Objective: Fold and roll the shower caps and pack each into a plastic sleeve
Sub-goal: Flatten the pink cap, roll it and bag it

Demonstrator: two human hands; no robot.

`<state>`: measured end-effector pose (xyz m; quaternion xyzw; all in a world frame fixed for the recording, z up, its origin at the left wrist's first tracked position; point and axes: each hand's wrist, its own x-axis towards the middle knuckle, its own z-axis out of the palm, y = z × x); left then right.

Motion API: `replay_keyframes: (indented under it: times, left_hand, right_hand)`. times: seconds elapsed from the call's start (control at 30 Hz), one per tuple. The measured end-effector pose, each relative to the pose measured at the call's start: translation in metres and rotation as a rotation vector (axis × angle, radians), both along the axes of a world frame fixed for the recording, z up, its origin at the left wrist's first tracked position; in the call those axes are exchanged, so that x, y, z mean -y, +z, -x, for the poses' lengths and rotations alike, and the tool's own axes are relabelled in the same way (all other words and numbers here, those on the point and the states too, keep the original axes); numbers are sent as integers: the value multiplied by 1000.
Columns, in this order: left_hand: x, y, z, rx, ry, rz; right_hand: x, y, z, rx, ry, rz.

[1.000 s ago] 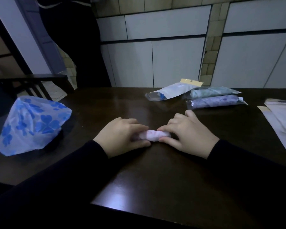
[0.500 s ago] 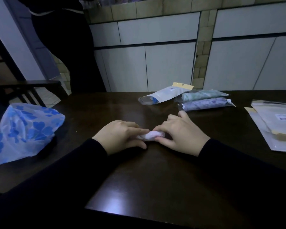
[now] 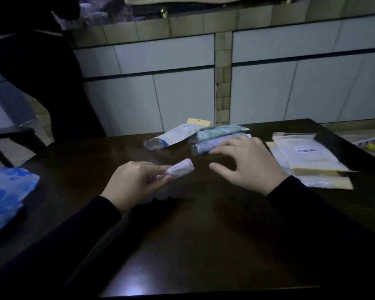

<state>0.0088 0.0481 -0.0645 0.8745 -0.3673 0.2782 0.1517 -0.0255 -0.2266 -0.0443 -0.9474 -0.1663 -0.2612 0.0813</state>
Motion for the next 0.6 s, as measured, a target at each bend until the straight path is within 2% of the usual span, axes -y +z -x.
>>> replay_keyframes:
  times: [0.13, 0.3, 0.47, 0.6]
  left_hand:
    - [31, -1, -3, 19, -16, 24]
    - [74, -7, -7, -48, -27, 106]
    - [104, -8, -9, -13, -30, 61]
    - [109, -3, -8, 9, -22, 26]
  right_hand:
    - [47, 0, 12, -79, -281, -34]
    - [96, 0, 25, -270, -582, -4]
    - [119, -7, 33, -456, -618, -36]
    - [114, -10, 33, -366, -583, -64]
